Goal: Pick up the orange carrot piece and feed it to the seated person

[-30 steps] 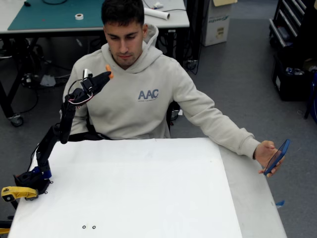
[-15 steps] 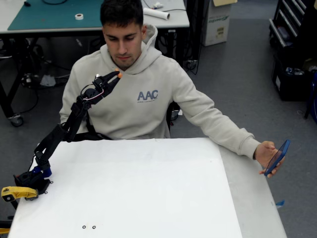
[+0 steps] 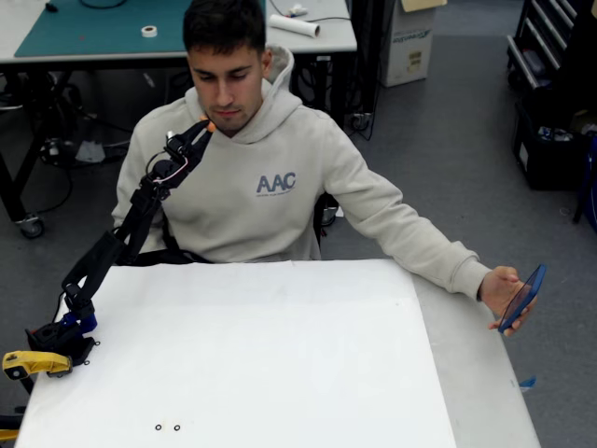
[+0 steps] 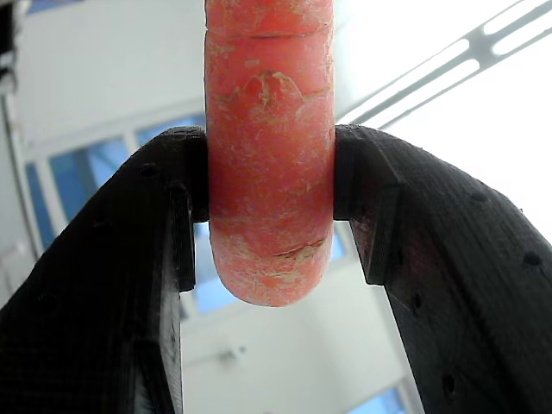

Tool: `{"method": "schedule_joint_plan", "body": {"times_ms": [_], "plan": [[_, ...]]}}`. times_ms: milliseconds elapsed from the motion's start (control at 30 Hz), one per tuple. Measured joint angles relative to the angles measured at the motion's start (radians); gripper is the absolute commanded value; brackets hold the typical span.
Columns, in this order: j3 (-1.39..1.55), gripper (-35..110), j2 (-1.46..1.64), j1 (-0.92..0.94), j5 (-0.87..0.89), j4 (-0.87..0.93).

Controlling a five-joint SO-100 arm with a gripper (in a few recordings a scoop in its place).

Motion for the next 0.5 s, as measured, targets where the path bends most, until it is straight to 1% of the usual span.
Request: {"method": "schedule_joint_plan", "body": {"times_ms": [233,500], "plan": [[0.000,-2,-0.038,-0.017,0.000,-0.037],[0.000,-2,-0.038,-0.011,0.000,-0.037]]}}
